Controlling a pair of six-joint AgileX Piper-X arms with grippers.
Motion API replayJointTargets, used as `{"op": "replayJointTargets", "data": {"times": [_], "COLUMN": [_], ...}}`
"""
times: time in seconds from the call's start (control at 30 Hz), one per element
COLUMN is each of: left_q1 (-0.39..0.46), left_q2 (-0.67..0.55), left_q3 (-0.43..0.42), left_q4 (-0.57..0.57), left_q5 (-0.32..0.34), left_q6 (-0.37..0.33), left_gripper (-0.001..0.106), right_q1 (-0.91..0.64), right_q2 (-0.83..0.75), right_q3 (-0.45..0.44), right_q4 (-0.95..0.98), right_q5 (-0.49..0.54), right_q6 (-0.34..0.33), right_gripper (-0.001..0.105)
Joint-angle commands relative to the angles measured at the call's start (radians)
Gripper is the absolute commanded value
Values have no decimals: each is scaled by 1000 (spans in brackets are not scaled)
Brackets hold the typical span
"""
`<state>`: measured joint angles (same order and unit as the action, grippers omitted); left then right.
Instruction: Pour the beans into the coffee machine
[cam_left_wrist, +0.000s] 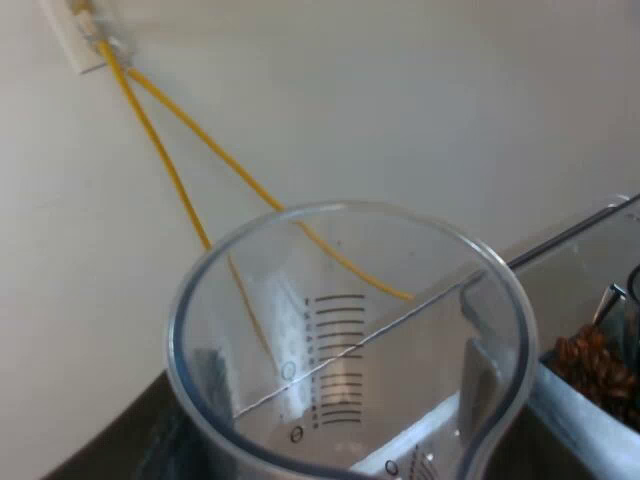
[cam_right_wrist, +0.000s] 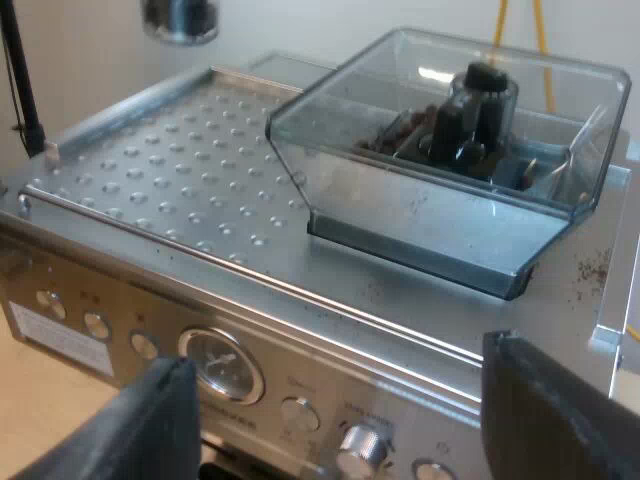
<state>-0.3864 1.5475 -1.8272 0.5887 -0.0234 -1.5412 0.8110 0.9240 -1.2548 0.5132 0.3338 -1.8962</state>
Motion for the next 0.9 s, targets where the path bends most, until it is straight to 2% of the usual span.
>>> {"op": "replayJointTargets", "data": {"times": [0.03,0.13,0.5,0.53,0.67,0.9], "left_q1": [-6,-6,-6,-6,-6,-6], "left_q2": [24,50,126,161,191,220], "left_q3": [-42,-67,-134,-182,-231,-250], "left_q4": [-8,-8,-19,-19,-19,-17], "left_q5": [23,42,43,43,43,43], "left_q6": [-1,6,6,6,6,23], "left_gripper": [34,34,34,34,34,34], "right_q1": [0,0,0,0,0,0], "right_q2": [-5,-5,-5,-5,-5,-5], "right_q3": [-13,-13,-13,-13,-13,-13], "right_q4": [-6,-6,-6,-6,-6,-6], "right_q5": [3,3,3,3,3,3], "right_q6": [-8,-8,-8,-8,-8,-8], "right_gripper": [62,62,62,62,62,62]}}
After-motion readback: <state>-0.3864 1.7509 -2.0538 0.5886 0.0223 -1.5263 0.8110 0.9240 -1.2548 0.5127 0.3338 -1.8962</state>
